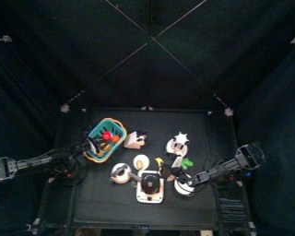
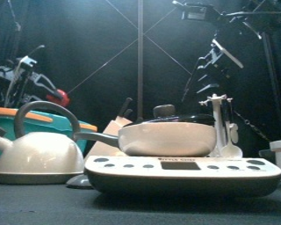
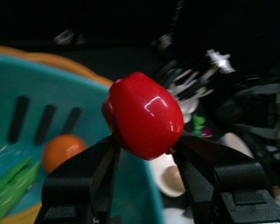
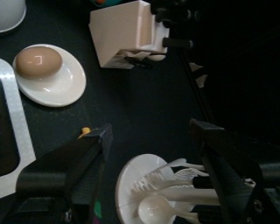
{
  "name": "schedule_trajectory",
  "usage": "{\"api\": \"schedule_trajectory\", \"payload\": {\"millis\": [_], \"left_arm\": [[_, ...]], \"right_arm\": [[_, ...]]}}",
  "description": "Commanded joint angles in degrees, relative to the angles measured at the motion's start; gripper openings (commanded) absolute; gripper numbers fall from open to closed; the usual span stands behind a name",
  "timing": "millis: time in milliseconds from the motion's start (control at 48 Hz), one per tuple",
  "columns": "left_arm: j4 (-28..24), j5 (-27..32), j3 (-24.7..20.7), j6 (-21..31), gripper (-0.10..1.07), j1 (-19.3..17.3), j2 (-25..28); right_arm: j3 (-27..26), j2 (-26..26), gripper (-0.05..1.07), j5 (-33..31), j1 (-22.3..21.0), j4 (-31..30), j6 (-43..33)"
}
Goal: Place apple into basket
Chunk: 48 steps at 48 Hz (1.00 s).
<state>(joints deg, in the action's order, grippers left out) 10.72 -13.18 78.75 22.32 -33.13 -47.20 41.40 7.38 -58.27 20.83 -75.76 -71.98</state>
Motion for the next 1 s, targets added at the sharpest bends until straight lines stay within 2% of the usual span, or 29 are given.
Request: {"api": "schedule_trajectory", "payload": {"millis": [0, 229, 521, 875, 979], "left_arm": [[-1.49, 1.05, -1.49, -0.26, 0.88, -1.41, 0.00], [-2.11, 1.05, -1.93, -0.18, 1.03, -1.41, -0.18], [-2.37, 0.79, -2.72, -0.26, 1.03, -1.14, -0.70], [-3.08, 0.79, -3.96, -0.26, 1.03, 0.70, -2.29], [-4.22, 0.79, -4.22, -0.35, 1.03, 2.11, -2.37]], "right_arm": [[-0.44, 1.49, 0.99, -0.26, -0.18, 0.09, -0.18], [-0.62, 1.41, 0.99, -0.09, -0.53, 0.09, -0.18], [-0.44, 1.32, 0.99, -0.09, -0.53, 0.44, -0.09], [-0.62, 1.32, 0.99, 0.79, -0.53, 0.97, -0.26], [-1.05, 1.76, 0.99, 1.41, -0.18, 2.72, -0.35]]}}
